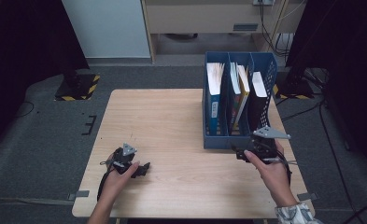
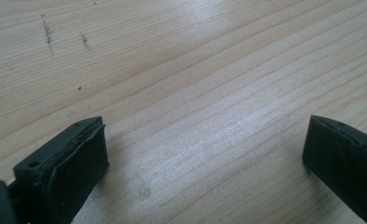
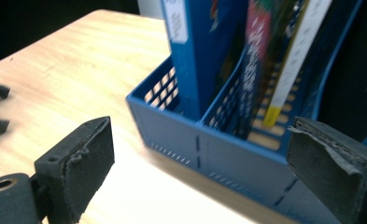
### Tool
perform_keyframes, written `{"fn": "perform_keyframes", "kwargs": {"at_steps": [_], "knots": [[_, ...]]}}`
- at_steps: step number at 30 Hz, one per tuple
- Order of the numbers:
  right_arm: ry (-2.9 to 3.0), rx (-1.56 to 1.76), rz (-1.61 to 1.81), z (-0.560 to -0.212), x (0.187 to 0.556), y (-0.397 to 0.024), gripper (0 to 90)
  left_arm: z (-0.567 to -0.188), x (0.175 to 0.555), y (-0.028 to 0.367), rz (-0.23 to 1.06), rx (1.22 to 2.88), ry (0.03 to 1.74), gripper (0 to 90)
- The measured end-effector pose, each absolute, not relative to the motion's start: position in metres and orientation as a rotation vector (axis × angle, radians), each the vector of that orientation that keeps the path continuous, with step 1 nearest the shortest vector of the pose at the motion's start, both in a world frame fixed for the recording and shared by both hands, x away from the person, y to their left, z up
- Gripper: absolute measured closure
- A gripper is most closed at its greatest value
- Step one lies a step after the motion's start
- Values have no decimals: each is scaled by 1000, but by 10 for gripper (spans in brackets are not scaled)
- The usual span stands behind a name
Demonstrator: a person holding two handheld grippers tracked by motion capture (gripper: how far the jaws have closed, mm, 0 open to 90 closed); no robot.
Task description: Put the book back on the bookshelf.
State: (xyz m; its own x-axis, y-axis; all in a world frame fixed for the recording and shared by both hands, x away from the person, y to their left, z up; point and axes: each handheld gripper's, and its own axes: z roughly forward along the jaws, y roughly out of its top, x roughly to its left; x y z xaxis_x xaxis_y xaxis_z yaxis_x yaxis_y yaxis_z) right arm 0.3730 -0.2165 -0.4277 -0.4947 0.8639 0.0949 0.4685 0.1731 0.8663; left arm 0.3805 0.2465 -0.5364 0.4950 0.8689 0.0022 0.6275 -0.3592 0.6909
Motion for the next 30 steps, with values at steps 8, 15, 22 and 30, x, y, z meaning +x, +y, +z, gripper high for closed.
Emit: {"fn": "perform_keyframes", "kwargs": {"at_steps": [8, 15, 22, 30], "knots": [[2103, 1236, 1255, -457, 360, -204, 78, -536, 381, 246, 492, 2110, 1222, 0], [2145, 1186, 1259, -472, 353, -190, 79, -536, 381, 246, 491, 2110, 1220, 0], [2266, 1113, 1236, -483, 347, -165, 89, -536, 381, 246, 487, 2115, 1217, 0], [2394, 1008, 1198, -497, 345, -136, 108, -536, 381, 246, 487, 2116, 1216, 0]]}}
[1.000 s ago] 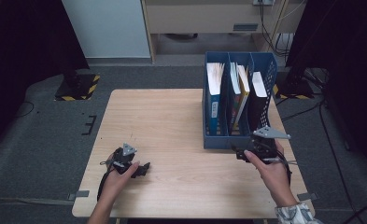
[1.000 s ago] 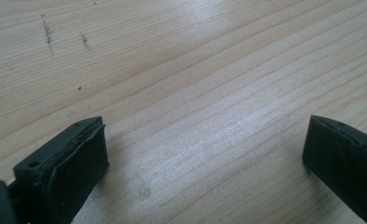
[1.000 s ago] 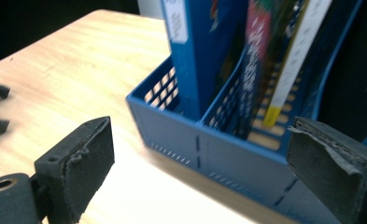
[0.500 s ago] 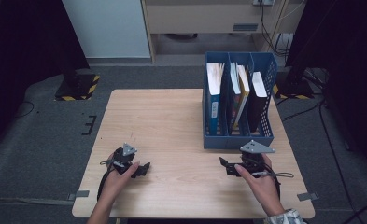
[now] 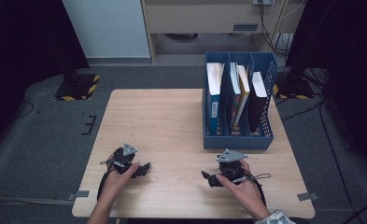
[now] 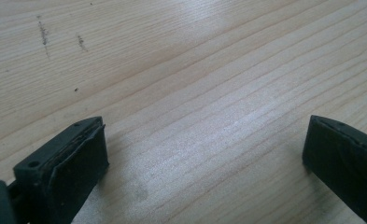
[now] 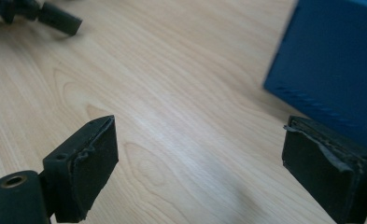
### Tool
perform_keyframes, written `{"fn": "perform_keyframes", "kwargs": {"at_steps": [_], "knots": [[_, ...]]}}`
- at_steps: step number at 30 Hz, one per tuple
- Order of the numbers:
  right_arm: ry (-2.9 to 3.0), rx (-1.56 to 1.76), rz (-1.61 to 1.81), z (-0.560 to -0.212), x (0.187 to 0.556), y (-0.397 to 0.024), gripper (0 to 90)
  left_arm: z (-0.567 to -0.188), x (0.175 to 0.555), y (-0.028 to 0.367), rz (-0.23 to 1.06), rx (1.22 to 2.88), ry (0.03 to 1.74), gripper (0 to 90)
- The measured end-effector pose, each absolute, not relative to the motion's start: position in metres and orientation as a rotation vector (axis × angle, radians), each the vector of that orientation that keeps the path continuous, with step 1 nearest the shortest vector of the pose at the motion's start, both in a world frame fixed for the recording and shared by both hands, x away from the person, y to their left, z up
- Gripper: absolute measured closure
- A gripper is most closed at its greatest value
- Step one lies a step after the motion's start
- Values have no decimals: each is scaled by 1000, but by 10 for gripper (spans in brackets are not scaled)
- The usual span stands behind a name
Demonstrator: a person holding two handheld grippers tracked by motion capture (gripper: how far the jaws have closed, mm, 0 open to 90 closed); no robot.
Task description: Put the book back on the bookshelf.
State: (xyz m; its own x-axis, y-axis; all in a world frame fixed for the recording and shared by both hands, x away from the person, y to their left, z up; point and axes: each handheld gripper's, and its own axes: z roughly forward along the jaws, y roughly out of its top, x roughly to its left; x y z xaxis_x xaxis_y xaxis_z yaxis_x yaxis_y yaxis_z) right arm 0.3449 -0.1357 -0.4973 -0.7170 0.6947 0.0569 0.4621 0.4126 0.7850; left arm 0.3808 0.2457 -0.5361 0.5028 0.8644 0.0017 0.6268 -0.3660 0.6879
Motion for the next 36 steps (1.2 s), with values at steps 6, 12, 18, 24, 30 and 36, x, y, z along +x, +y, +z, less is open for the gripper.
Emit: {"fn": "perform_keyframes", "kwargs": {"at_steps": [6, 12, 18, 24, 30, 36], "knots": [[2459, 959, 1182, -508, 347, -111, 109, -536, 381, 246, 486, 2117, 1214, 0], [2514, 916, 1127, -523, 358, -75, 108, -536, 381, 246, 483, 2120, 1211, 0], [2511, 919, 1119, -528, 369, -59, 107, -536, 381, 246, 482, 2122, 1210, 0], [2499, 941, 1076, -537, 379, -51, 106, -536, 381, 246, 482, 2127, 1207, 0], [2477, 976, 1058, -539, 383, -47, 77, -536, 381, 246, 482, 2128, 1207, 0], [2474, 985, 1052, -539, 382, -47, 69, -536, 381, 245, 481, 2126, 1205, 0]]}}
